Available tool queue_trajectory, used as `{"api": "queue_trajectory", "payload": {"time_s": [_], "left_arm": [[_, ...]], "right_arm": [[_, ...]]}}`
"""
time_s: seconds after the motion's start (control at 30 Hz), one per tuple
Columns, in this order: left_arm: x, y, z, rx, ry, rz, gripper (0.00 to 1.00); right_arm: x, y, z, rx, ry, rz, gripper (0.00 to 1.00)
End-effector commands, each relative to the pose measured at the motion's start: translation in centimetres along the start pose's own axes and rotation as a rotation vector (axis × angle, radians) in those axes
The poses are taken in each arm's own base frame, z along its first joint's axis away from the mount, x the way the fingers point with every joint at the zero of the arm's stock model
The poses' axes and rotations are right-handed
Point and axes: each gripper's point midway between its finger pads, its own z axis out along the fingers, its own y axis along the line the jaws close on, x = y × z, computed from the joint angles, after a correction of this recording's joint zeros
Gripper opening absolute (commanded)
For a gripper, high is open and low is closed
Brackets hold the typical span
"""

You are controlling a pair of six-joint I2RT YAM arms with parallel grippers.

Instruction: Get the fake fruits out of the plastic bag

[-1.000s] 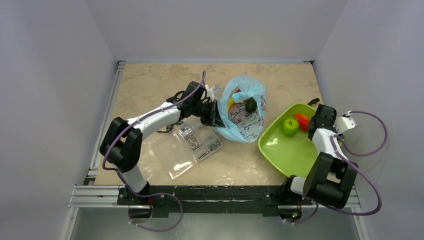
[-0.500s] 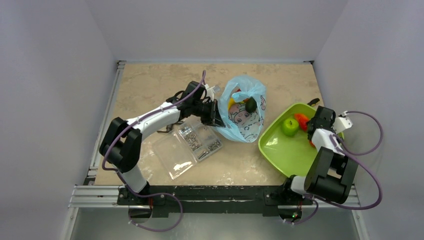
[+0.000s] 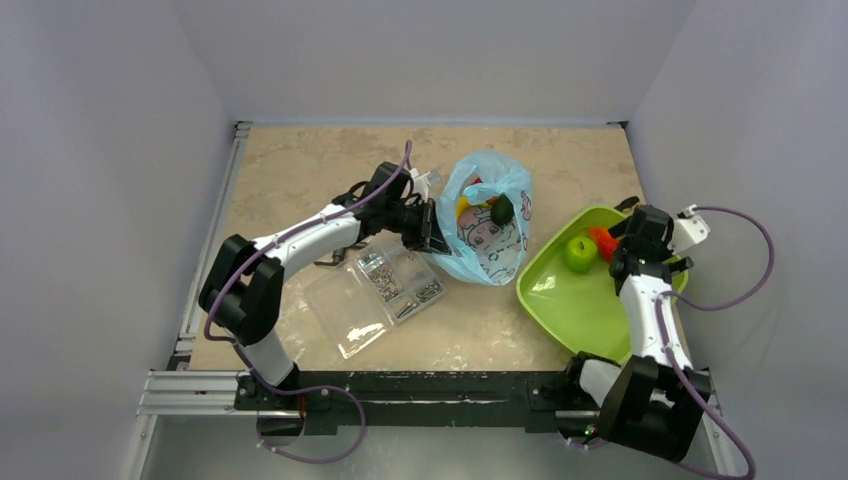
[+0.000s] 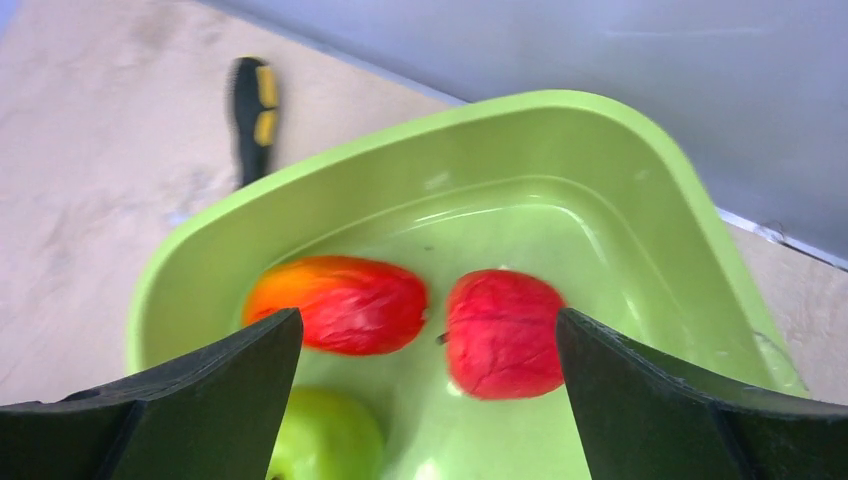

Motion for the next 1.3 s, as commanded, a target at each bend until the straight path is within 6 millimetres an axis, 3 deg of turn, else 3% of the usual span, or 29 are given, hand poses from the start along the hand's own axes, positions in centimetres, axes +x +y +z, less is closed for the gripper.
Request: {"api": "queue_trajectory", "payload": {"time_s": [0.0,0.17,0.33,0.4,0.5,0.83,0.97,1.07,1.17,1.27], "left_arm": [[-1.2,-1.6,-0.8,0.047,-0.035,0.043,0.0],[-1.1,-1.4,-0.6,0.045,-0.029,0.042,0.0],[-1.0,-0.9,-0.2,0.03,-0.022,0.028,0.0],[-0.9,-0.6,-0.1,0.027,-0.018,0.024,0.0],[-0.9,-0.6,0.0,0.026,-0.014,0.024,0.0],[-1.0,-0.6,0.0,0.026,-0.015,0.028,0.0],[-1.0,-0.5,0.1,0.026,-0.014,0.028,0.0],[-0.9,-0.5,0.2,0.024,-0.011,0.023,0.0],[-0.7,-0.4,0.2,0.018,-0.012,0.023,0.0],[-0.7,-0.2,0.3,0.007,-0.013,0.021,0.0]], "right_arm": [[-2.6,5.2,-4.1,-0.205,-0.085,-0.074,0.97],[-0.9,12.1,-9.7,-0.565,-0.04,-0.201,0.94],[5.1,16.1,-15.3,-0.852,0.133,-0.332,0.89],[7.1,16.6,-17.0,-0.918,0.183,-0.366,0.86],[8.5,16.6,-18.8,-0.943,0.203,-0.391,0.85],[8.1,16.3,-25.5,-0.995,0.12,-0.466,0.79],[10.2,17.1,-28.2,-1.038,0.111,-0.545,0.78],[13.4,17.7,-28.0,-1.017,0.128,-0.601,0.73],[15.4,18.5,-26.9,-0.978,0.143,-0.58,0.63],[16.6,19.8,-26.1,-0.943,0.136,-0.538,0.44]]}}
